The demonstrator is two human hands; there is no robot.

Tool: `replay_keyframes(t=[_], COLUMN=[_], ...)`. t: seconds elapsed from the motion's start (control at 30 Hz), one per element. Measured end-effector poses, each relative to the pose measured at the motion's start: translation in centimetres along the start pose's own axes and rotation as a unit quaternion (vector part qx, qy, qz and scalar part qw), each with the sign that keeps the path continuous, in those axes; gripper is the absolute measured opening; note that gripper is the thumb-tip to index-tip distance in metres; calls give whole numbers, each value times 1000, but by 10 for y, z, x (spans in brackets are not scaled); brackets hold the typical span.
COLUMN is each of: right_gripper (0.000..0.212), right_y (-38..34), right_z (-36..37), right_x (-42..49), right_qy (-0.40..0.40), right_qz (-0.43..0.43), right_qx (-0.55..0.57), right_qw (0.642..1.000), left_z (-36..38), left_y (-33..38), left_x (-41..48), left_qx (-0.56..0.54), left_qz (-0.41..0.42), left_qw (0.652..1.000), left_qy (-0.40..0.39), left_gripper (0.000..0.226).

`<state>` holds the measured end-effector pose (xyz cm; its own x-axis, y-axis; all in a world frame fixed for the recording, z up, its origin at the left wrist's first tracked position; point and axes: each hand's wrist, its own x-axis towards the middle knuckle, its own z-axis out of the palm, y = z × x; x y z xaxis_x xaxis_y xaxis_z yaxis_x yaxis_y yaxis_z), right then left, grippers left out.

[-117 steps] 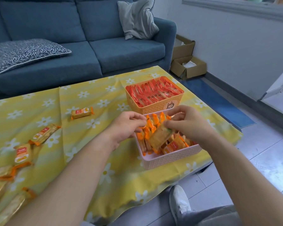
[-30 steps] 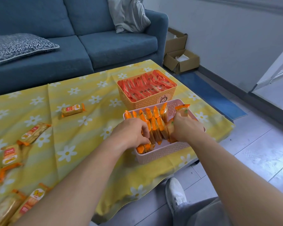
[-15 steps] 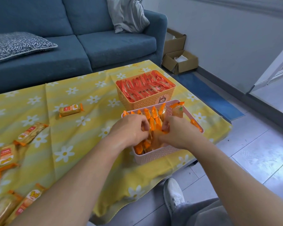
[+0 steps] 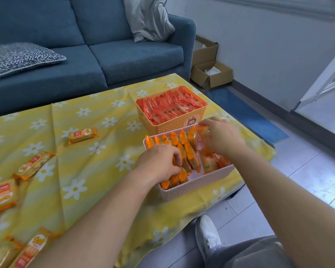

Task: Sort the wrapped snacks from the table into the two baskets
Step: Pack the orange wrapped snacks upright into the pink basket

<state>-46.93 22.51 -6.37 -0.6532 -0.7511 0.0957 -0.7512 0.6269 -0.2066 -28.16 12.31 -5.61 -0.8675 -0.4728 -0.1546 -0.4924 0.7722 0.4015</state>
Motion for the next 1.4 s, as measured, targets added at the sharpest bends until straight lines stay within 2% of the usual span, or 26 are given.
replay_keyframes(t=[0.07,0.2,0.4,0.57,0.67,0.73,0.83,0.93,1.03,1.13,1.2,1.23,1.3,1.33,1.4], right_gripper=[54,68,59,44,35,31,34,46,32,16,14,16,27,37,48], right_y=[-2,-7,-5,-10,-22,-32,-46,-52,-50,-37,-25,-19,-9,-8,-11], right_z=[9,17,26,-7,-37,-51,-44,-20,-14,-24,-30,-30,-23,-18,-4], right_x=[13,21,10,-6,-23,-38,-57,-64,-62,-58,-53,-47,-34,-30,-25], right_qy=[-12,19,64,18,12,-23,-66,-108,-178,-234,-221,-181,-100,-88,-132], right_qz=[-47,-56,-13,23,34,40,50,82,95,112,135,140,110,84,35], right_qx=[-94,-184,-168,-156,-103,-73,-46,29,148,270,291,261,128,68,-13], right_qw=[994,981,984,987,994,996,996,990,968,927,921,938,981,990,991], left_z=[0,1,1,0,0,0,1,0,1,2,4,4,5,6,6], left_y=[-1,-3,-4,-2,-1,0,3,6,8,8,6,6,6,7,9], left_x=[2,5,6,5,5,4,2,0,-2,-3,-2,-1,1,1,1], left_qx=[0,1,0,1,-1,-3,-2,-22,-78,-89,-50,-27,-2,4,12], left_qz=[-1,3,1,-4,-13,-14,-7,20,57,65,58,54,51,51,51], left_qw=[1000,1000,1000,1000,1000,1000,1000,999,995,994,997,998,999,999,998], left_qy=[-2,0,1,-2,-6,-4,9,27,23,7,-1,0,12,19,29], left_gripper=[8,7,7,4,6,7,9,9,17,13,14,16,16,16,18])
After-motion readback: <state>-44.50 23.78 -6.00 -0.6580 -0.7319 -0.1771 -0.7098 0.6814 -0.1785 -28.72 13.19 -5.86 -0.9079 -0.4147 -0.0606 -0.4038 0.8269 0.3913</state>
